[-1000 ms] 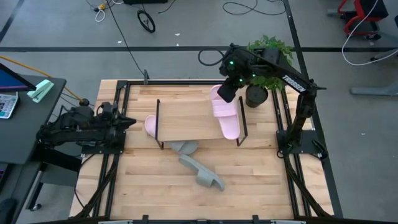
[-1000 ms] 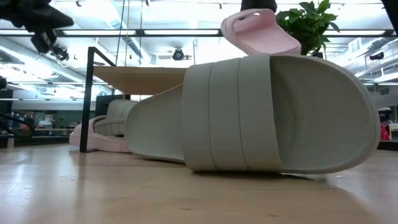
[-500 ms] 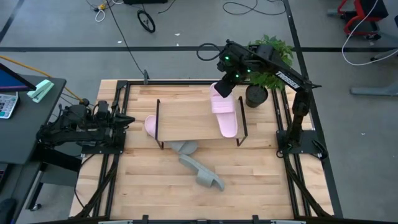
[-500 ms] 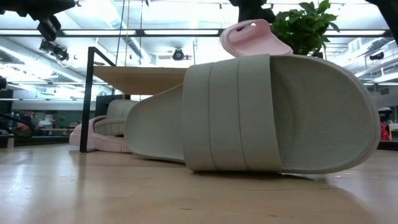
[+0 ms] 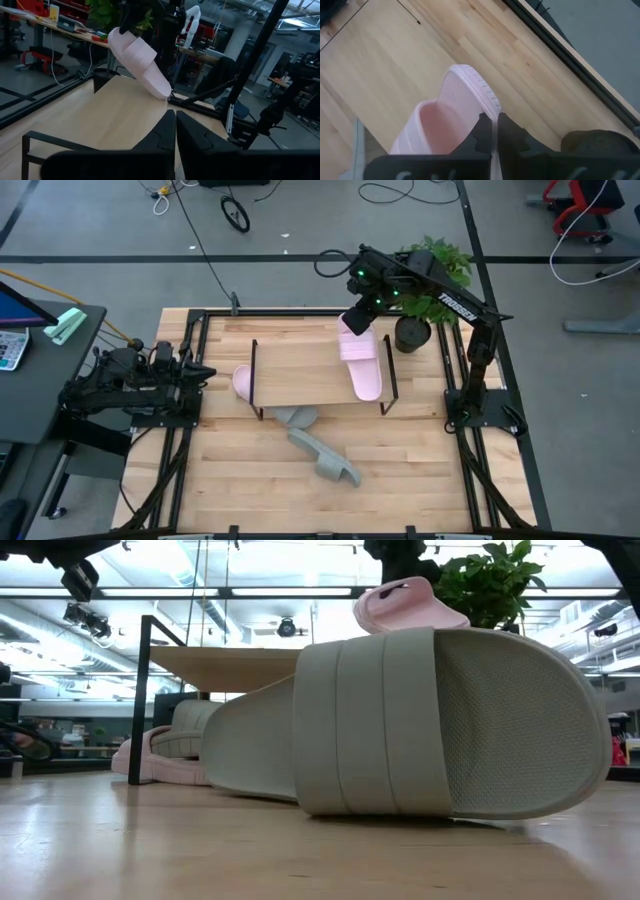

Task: Pick and place slides into the shelf
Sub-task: Put the right pink slide on the shelf

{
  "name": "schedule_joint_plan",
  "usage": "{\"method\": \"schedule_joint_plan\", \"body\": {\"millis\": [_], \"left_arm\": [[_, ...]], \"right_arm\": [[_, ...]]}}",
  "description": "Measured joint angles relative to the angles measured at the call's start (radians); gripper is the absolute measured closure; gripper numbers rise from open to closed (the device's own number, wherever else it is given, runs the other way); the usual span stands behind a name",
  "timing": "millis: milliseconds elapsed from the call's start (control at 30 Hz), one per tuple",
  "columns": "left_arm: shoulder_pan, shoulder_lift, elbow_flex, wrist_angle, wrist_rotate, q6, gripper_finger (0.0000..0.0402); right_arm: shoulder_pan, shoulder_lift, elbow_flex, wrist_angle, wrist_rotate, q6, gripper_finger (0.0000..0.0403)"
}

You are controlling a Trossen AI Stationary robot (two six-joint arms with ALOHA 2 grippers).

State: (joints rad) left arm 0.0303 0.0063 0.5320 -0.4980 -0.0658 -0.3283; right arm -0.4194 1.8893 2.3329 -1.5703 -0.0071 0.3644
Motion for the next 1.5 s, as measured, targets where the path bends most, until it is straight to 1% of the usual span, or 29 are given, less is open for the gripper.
{"method": "schedule_joint_plan", "body": {"millis": [133, 333, 433, 667, 767, 933, 1067, 1300, 1500], "left_arm": [[0.000, 0.000, 0.000, 0.000, 0.000, 0.001, 0.0377], [0.000, 0.000, 0.000, 0.000, 0.000, 0.001, 0.0393], [0.000, 0.000, 0.000, 0.000, 0.000, 0.001, 0.0394], [0.000, 0.000, 0.000, 0.000, 0.000, 0.002, 0.0379], [0.000, 0.000, 0.000, 0.000, 0.000, 0.002, 0.0380], [0.000, 0.000, 0.000, 0.000, 0.000, 0.001, 0.0393], [0.000, 0.000, 0.000, -0.004, 0.000, 0.001, 0.0393], [0.000, 0.000, 0.000, -0.010, 0.000, 0.011, 0.0376], [0.000, 0.000, 0.000, -0.025, 0.000, 0.011, 0.0384]], "right_arm": [[0.000, 0.000, 0.000, 0.000, 0.000, 0.021, 0.0393], [0.000, 0.000, 0.000, 0.000, -0.012, 0.028, 0.0393], [0.004, 0.000, 0.000, -0.001, -0.018, 0.028, 0.0393], [0.040, 0.000, 0.000, -0.002, 0.038, -0.018, 0.0393], [0.051, 0.000, -0.022, 0.002, 0.075, -0.025, 0.0393], [0.054, -0.009, -0.091, 0.000, 0.091, -0.034, 0.0393], [0.064, -0.010, -0.127, -0.002, 0.117, -0.067, 0.0393], [0.066, -0.010, -0.146, -0.003, 0.173, -0.095, 0.0393], [0.063, -0.010, -0.146, -0.002, 0.179, -0.091, 0.0393]]}}
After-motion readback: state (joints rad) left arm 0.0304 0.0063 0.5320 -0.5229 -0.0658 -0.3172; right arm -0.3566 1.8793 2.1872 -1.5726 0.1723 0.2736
